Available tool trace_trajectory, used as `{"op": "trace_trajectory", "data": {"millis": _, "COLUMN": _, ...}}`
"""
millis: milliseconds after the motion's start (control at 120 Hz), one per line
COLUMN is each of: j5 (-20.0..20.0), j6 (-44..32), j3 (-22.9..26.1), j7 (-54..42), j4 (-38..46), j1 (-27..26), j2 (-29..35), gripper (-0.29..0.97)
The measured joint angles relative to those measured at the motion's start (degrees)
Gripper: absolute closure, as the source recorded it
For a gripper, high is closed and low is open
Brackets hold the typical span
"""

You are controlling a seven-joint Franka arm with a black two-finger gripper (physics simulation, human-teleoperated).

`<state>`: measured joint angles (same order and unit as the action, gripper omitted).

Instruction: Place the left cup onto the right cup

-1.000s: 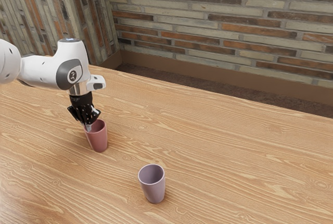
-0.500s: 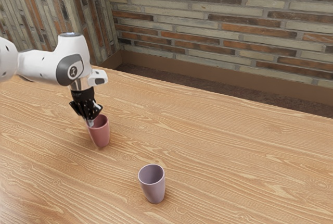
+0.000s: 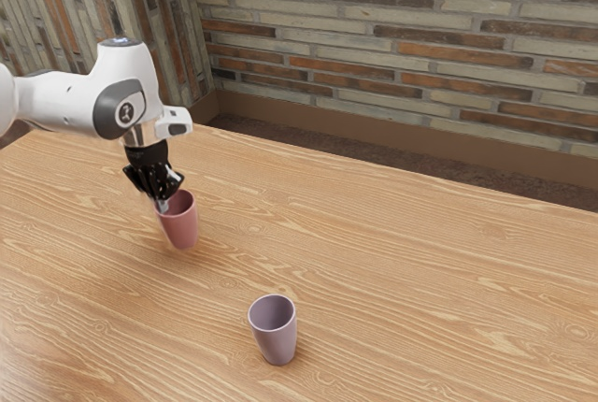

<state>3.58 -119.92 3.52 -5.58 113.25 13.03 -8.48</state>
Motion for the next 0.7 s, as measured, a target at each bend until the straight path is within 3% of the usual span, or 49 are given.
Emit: {"op": "trace_trajectory", "data": {"millis": 700, "j5": -0.03, "j6": 4.96, "j3": 0.03, "j7": -0.21, "j4": 3.07, "j1": -4.78, "j2": 7.45, "gripper": 0.79}}
